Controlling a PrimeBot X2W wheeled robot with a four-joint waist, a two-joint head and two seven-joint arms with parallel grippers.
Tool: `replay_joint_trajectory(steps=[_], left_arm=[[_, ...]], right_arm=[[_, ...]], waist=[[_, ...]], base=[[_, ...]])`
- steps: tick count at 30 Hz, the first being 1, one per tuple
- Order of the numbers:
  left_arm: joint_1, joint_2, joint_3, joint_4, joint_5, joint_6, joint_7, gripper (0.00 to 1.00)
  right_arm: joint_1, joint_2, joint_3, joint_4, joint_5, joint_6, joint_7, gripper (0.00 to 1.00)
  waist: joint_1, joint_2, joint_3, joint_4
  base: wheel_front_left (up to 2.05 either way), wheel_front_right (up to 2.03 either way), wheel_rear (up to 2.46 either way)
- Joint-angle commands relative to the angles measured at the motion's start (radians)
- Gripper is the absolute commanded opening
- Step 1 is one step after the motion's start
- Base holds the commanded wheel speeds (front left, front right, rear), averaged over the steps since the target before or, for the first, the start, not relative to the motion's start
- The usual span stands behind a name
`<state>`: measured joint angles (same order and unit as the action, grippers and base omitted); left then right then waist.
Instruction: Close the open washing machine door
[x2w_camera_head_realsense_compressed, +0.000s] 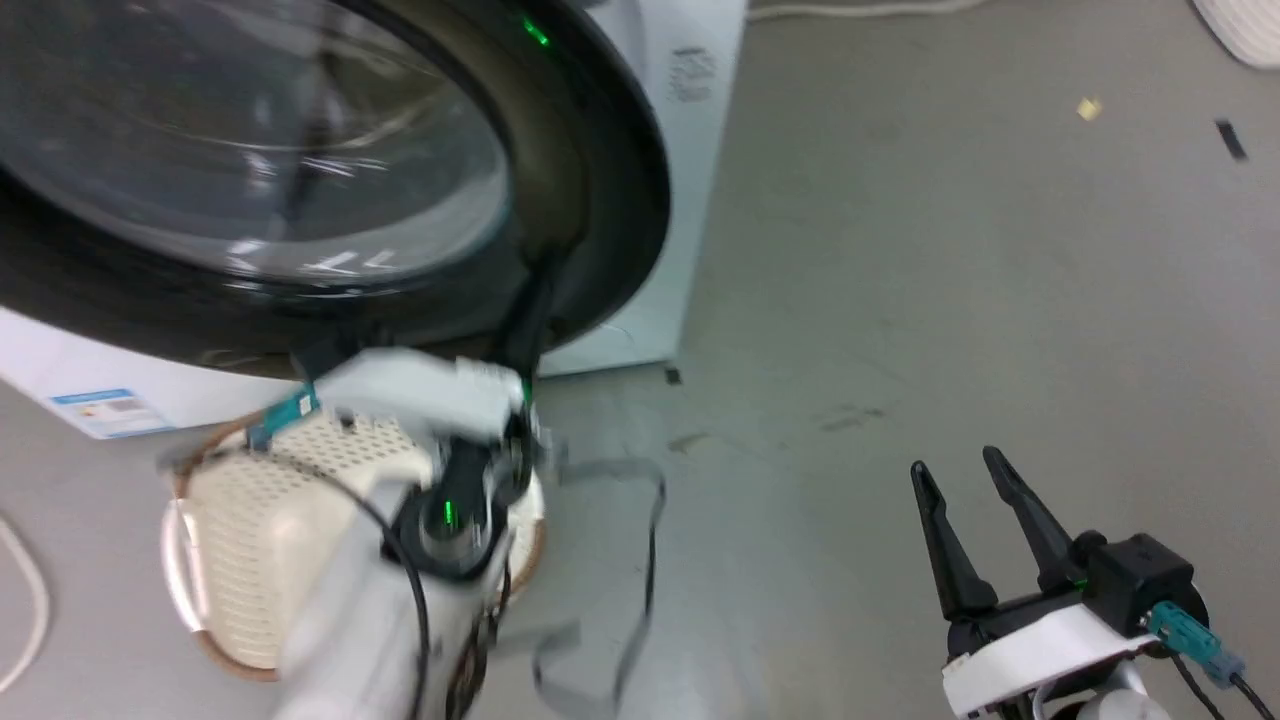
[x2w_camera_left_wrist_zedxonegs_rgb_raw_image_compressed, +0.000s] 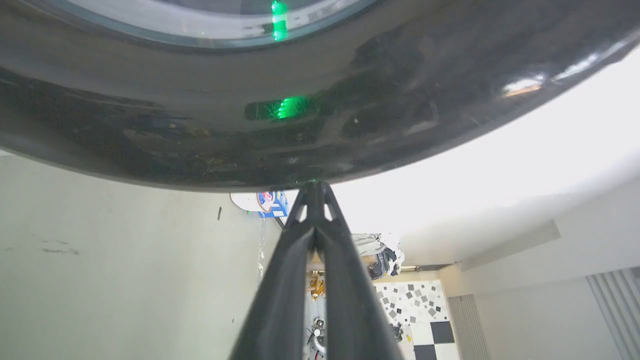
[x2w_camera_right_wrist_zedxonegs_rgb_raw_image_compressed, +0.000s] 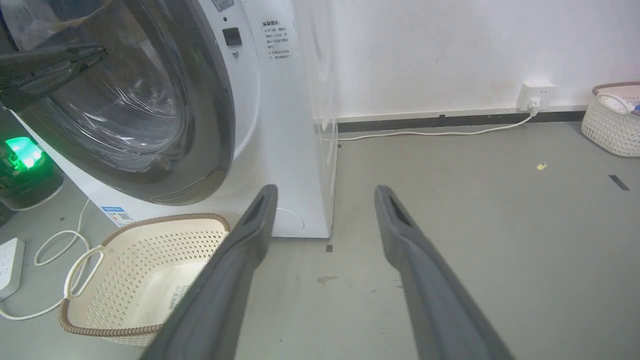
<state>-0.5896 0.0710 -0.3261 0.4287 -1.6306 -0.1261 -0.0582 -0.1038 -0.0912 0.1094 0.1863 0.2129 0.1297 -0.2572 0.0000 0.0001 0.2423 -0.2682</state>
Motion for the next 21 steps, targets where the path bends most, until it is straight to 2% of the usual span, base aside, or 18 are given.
replay_joint_trajectory(steps=[1,2,3,4,9,12,15,20,21], left_arm=[[0.048,0.016,-0.009,-0.022,0.018,-0.004,-0.003,0.0],[0.085,0.033,-0.022,-0.056,0.046,-0.004,-0.012,0.25],[0.122,0.056,-0.038,-0.092,0.083,-0.004,-0.028,0.77],[0.162,0.08,-0.055,-0.127,0.122,-0.004,-0.047,1.0],[0.341,0.21,-0.103,-0.248,0.365,-0.004,-0.185,1.0],[0.424,0.249,-0.065,-0.268,0.561,-0.003,-0.202,1.0],[0.508,0.22,0.06,-0.324,0.808,0.028,-0.203,1.0],[0.635,0.118,0.215,-0.44,1.132,0.084,-0.203,1.0],[0.686,0.086,0.26,-0.482,1.301,0.096,-0.203,1.0]], right_arm=[[0.011,0.0,0.001,-0.001,0.003,0.001,-0.004,1.0],[0.019,-0.002,0.0,-0.002,0.004,0.001,-0.004,1.0],[0.028,-0.004,0.001,-0.003,0.004,0.001,-0.004,1.0],[0.037,-0.007,0.001,-0.004,0.004,0.001,-0.004,1.0],[0.08,-0.013,0.006,-0.018,0.015,0.001,-0.004,1.0],[0.1,-0.019,0.013,-0.029,0.017,0.001,-0.004,1.0],[0.113,-0.027,0.024,-0.042,0.015,0.001,-0.004,1.0],[0.132,-0.036,0.037,-0.067,0.009,0.001,-0.004,1.0],[0.14,-0.037,0.045,-0.075,0.008,0.001,-0.004,1.0]], waist=[[0.0,-0.0001,-0.047,0.047],[0.0,-0.0001,-0.064,0.065],[0.0,-0.0001,-0.08,0.08],[0.0,-0.0001,-0.098,0.098],[0.0,-0.0001,-0.17,0.183],[0.0,-0.0001,-0.201,0.229],[0.0,-0.0001,-0.224,0.267],[0.0,-0.0001,-0.242,0.306],[0.0,-0.0001,-0.242,0.32]], base=[[0.0,0.0,0.0],[0.0,0.0,0.0],[0.0,0.0,0.0],[0.0,0.0,0.0],[0.0,0.0,0.0],[0.0,0.0,0.0],[0.0,0.0,0.0],[0.0,0.0,0.0],[0.0,0.0,0.0]])
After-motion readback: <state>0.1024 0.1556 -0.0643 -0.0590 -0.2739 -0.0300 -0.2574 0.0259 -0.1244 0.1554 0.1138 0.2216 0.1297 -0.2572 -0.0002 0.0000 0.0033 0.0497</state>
